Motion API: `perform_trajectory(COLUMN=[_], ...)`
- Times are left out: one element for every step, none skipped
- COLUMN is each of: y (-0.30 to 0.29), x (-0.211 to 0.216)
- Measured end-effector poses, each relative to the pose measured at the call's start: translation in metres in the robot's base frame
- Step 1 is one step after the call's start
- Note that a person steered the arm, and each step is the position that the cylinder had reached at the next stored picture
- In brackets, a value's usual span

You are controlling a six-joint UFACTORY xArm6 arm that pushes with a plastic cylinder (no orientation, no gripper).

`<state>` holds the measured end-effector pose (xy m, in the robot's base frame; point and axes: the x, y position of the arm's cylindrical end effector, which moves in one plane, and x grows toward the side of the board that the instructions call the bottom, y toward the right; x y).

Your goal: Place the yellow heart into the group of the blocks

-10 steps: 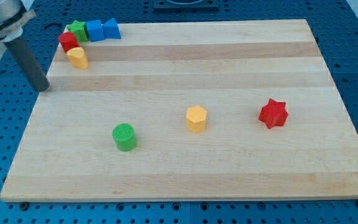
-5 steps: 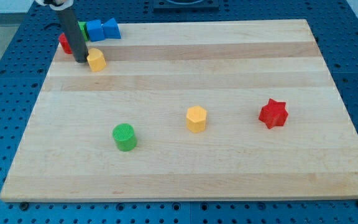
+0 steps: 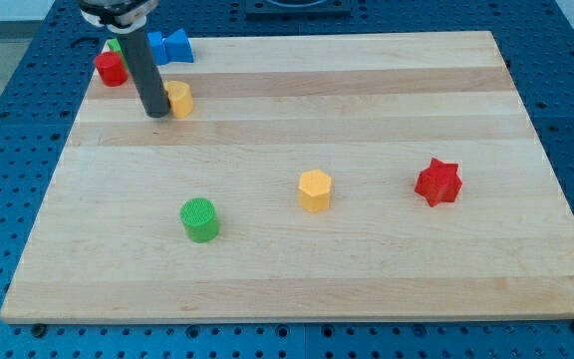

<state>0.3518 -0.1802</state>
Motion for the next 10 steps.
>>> perform_trajectory(y=[0.02,0.029,0.029,0.017,0.001,0.009,0.036,0.061,0.075,0.05], x=[0.013,0.018,0.017,0.001,-0.029,-0.03,-0.014,-0.003,-0.002,-0.017])
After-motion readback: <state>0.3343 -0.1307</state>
